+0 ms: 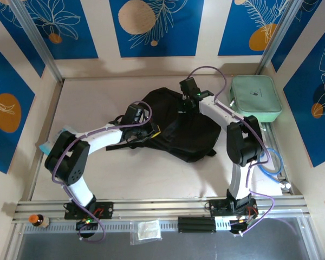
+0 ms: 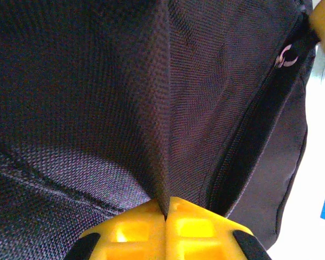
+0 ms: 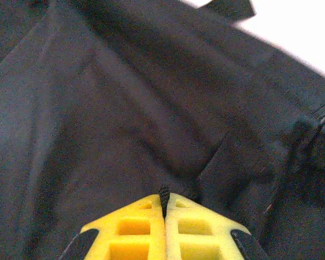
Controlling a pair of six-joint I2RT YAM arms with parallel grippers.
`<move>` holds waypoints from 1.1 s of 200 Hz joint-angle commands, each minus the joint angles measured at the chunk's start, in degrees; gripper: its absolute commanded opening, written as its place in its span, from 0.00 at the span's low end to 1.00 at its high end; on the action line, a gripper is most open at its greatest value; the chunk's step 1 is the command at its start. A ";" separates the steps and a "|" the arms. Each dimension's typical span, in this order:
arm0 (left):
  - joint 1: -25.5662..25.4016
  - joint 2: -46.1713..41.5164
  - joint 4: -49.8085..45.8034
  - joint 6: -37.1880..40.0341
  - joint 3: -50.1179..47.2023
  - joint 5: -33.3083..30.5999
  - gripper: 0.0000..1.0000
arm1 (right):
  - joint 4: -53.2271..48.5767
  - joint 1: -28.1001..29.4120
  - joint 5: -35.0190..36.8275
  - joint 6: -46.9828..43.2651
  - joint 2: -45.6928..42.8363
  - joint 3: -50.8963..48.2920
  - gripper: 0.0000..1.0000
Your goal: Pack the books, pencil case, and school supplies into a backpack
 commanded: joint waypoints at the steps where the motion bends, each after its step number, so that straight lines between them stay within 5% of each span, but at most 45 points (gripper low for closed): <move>1: 0.64 -1.78 -4.14 1.73 -0.52 -1.34 0.00 | -1.10 -1.71 6.84 0.69 2.94 4.60 0.00; 48: 1.86 -2.04 -6.26 3.91 0.91 -1.96 0.00 | -8.11 -3.84 10.40 5.24 8.29 13.29 0.00; 90: 8.98 1.61 -9.82 12.96 8.78 -3.80 0.00 | -5.10 -2.63 -1.31 3.19 6.29 12.72 0.00; 120: 13.78 5.82 -14.33 20.61 18.05 -10.65 0.00 | -4.01 -2.26 -6.96 3.83 2.91 11.69 0.00; 129: 14.67 7.13 -15.73 22.28 20.77 -11.97 0.16 | -4.17 -2.40 -8.21 4.12 1.88 11.55 0.01; 142: 15.52 8.29 -17.01 24.20 23.73 -12.51 0.43 | -3.86 -2.60 -9.61 4.22 -0.23 10.83 0.16; 169: 16.01 5.93 -19.78 27.42 26.27 -15.86 0.65 | -1.55 -2.94 -8.03 3.39 -7.30 6.53 0.61; 206: 17.09 -5.96 -21.63 32.39 20.58 -31.57 0.92 | 5.68 -4.78 2.34 -1.14 -21.04 -5.40 0.98; 220: 17.98 -11.36 -18.43 34.90 14.58 -38.71 1.00 | 10.90 -5.59 7.81 -3.52 -26.19 -12.68 0.99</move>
